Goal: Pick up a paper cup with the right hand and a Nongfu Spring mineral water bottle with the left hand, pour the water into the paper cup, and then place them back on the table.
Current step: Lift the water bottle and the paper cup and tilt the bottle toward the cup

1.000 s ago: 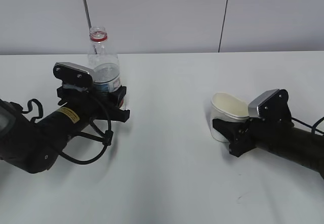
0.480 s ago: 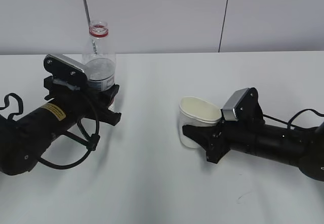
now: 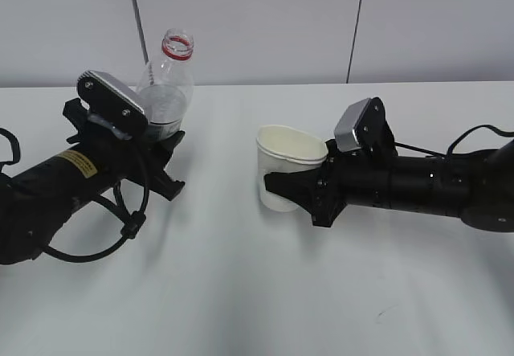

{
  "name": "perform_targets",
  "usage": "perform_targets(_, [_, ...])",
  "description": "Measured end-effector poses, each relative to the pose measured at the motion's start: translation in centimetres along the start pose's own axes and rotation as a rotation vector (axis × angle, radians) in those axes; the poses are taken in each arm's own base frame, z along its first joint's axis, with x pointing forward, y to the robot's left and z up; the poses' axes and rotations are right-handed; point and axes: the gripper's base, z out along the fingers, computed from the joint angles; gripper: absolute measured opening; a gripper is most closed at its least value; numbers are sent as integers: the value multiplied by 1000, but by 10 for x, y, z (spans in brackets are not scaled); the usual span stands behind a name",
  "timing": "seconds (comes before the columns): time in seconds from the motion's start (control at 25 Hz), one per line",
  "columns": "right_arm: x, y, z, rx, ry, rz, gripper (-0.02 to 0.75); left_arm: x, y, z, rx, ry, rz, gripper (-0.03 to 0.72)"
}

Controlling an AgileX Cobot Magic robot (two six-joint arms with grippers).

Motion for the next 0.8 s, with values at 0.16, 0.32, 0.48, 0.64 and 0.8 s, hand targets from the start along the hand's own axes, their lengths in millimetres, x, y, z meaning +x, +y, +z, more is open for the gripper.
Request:
perform_targets(0.16, [-8,-2,6,-70,22,4,389,-7,4,-4,5,25,77,370])
perform_targets(0.32, [-15,-6,10,-115,47,5,389,-13,7,-8,10,46,153,370])
perform_targets(0.48, [-23,-9,13,-149,59,-2,389,-18,10,-11,18,63,235,369])
perform_targets(0.64, [-30,-9,18,-172,57,-16,389,-21,14,-13,5,75,288,369])
perform_targets(0.8, [-38,-5,26,-199,51,-33,389,-20,15,-14,4,93,322,369])
